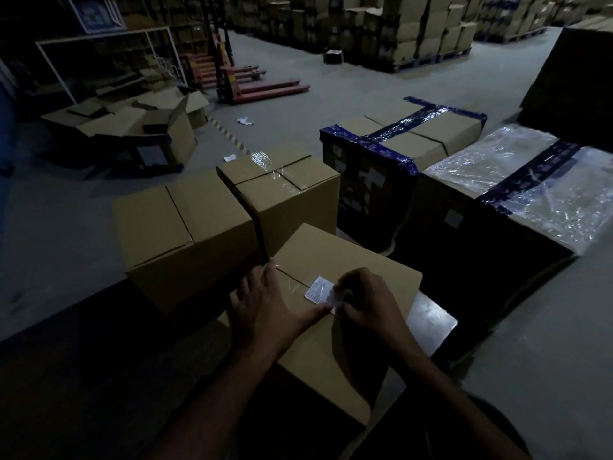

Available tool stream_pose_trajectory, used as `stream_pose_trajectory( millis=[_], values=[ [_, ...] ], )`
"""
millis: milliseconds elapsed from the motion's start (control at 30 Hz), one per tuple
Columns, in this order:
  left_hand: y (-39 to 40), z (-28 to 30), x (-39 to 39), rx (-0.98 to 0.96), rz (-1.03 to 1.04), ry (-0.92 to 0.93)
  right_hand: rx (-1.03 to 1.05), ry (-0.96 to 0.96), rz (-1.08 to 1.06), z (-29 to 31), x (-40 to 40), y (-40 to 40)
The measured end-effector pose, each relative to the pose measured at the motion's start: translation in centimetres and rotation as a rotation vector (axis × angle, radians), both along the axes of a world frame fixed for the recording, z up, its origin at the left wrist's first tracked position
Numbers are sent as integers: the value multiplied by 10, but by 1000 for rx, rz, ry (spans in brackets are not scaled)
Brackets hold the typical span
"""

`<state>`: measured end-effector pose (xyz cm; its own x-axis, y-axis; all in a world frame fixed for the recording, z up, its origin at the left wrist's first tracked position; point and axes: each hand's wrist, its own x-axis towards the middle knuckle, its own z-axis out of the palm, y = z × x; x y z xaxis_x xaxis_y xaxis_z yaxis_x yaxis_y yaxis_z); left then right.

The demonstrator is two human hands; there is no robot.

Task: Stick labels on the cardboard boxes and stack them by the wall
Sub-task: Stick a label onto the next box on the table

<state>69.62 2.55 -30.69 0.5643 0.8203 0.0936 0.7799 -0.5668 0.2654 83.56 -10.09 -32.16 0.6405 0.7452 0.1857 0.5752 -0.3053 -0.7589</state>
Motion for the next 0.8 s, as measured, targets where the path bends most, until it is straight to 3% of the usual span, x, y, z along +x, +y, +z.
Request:
stream_pose_trajectory(
  millis=[467,633,800],
  values=[
    [2,-4,0,13,6,-8,-14,-94,-53,1,-10,-2],
    [2,-4,0,13,8,-27,46,15,-56,1,-1,-5],
    [2,-3,-1,11,5,-36,3,-87,-96,1,-11,-9]
  ],
)
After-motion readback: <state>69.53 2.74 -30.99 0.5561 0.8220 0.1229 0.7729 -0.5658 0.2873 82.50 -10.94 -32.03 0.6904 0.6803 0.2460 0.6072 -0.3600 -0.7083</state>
